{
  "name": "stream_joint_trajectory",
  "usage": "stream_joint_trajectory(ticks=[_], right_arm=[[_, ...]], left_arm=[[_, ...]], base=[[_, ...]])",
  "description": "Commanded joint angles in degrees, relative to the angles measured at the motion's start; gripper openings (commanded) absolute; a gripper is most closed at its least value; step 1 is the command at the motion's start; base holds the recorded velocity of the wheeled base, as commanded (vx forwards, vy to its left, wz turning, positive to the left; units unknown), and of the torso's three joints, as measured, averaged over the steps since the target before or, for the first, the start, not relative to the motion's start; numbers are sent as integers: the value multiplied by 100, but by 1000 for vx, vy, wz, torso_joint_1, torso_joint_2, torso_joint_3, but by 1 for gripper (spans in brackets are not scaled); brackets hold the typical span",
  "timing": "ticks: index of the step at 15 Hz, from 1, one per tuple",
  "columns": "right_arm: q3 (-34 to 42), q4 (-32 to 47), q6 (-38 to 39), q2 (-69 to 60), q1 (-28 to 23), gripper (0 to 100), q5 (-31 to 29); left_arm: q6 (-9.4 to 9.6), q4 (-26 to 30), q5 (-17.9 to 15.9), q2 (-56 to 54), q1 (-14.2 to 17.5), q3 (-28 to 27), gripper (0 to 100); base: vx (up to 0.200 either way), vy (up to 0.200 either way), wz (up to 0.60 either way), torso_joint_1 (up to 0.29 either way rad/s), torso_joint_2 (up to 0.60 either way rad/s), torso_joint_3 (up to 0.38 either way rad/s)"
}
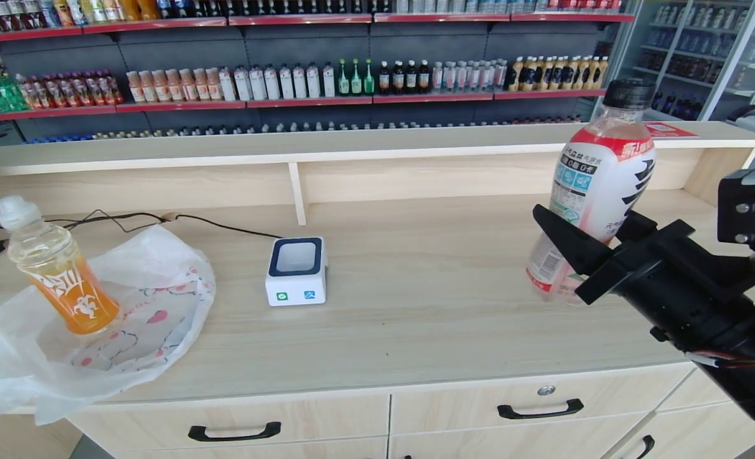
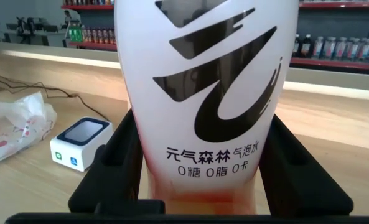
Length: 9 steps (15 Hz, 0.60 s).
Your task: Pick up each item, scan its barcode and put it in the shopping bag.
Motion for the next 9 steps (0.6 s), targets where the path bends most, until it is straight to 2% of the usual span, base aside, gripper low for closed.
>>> stream_joint_trajectory(ticks=[1,9], right_arm=[[23,-19,3,8,-19,0,-7],[-21,-19,82,-71,-10,0,-7]], left_arm=[[-15,-2,2,6,5,0,100],[-23,-2,2,-2,5,0,100]], base=[[0,200,0,2,7,-2],[0,200,0,2,1,4]])
